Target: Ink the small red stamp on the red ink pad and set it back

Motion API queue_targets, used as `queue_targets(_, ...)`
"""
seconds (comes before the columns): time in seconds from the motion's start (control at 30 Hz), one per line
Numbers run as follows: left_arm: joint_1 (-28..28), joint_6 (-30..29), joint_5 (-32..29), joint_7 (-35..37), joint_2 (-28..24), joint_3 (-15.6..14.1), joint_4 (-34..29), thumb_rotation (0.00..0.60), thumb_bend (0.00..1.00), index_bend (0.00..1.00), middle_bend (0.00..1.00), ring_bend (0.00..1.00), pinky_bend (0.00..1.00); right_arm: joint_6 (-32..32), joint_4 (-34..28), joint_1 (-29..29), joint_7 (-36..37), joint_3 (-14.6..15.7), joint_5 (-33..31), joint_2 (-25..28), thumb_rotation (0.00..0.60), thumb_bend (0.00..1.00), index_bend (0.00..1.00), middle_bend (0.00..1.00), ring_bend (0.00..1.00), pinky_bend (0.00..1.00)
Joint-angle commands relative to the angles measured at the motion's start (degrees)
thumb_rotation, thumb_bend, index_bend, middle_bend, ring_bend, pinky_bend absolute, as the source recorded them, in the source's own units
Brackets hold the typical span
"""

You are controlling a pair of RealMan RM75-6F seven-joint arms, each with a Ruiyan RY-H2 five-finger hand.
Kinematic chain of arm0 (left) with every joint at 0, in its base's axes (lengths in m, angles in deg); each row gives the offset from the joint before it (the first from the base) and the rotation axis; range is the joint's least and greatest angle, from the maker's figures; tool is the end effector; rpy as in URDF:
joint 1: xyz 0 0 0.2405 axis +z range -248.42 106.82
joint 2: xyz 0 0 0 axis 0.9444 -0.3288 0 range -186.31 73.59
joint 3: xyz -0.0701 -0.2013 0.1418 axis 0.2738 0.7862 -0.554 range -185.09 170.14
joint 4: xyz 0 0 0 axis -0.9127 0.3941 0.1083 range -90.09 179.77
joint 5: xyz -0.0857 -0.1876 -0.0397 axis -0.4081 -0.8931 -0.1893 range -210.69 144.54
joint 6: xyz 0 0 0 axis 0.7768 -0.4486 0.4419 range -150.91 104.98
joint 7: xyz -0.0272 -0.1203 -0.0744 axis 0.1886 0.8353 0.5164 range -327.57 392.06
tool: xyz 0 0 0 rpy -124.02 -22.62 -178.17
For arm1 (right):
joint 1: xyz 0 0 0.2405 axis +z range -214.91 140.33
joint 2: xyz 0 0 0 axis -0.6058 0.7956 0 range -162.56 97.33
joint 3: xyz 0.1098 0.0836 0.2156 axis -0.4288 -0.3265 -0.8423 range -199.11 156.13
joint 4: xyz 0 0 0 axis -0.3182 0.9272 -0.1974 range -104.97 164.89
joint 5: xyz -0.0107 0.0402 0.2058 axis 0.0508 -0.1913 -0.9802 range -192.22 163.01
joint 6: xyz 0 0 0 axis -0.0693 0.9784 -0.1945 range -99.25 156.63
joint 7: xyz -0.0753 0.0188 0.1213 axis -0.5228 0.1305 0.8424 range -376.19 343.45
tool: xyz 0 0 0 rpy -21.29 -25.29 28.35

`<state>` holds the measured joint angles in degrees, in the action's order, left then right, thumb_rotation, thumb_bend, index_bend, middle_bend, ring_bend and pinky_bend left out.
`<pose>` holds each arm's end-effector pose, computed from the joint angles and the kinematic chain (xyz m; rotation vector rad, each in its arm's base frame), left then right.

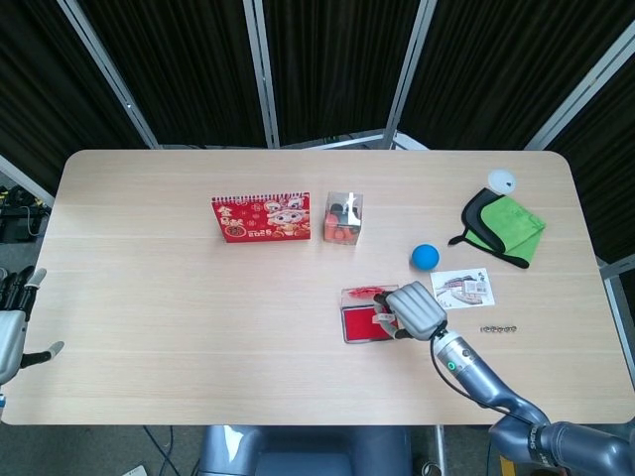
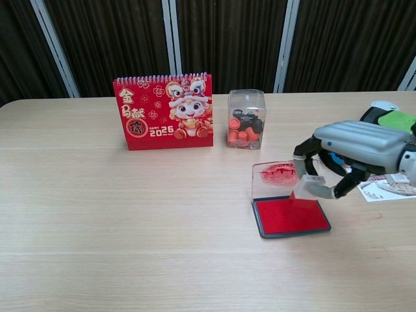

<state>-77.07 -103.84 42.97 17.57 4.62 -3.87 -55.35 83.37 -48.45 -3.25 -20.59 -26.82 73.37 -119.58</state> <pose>-0.3085 0.1873 0.1633 -1.3700 -0.8878 -0.6737 -0.1956 -0.3053 -0.0165 2.0381 -0.8755 0.9560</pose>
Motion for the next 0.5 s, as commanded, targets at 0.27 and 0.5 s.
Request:
queue_targets(0.27,0.04,0.06,-0.25,0.46,-0.32,-0.01,-0.03,0.6,0.0,0.0,0.0,0.0,0.0,1.01,3.66,0.84,-1.47,1.62,0.74,-3.61,0.6,0.5,0.58,0.61,0.73,1.0)
queue_targets(0.5,0.01,0.11,-0.06,0.64,-0.43,-0.15,-0.06,0.6,0.0,0.0,0.0,0.0,0.0,0.94,5.93,0.82,-0.83,2.33,0.05,-4.88,0.6,0.5,0.58,0.62,0.73,1.0)
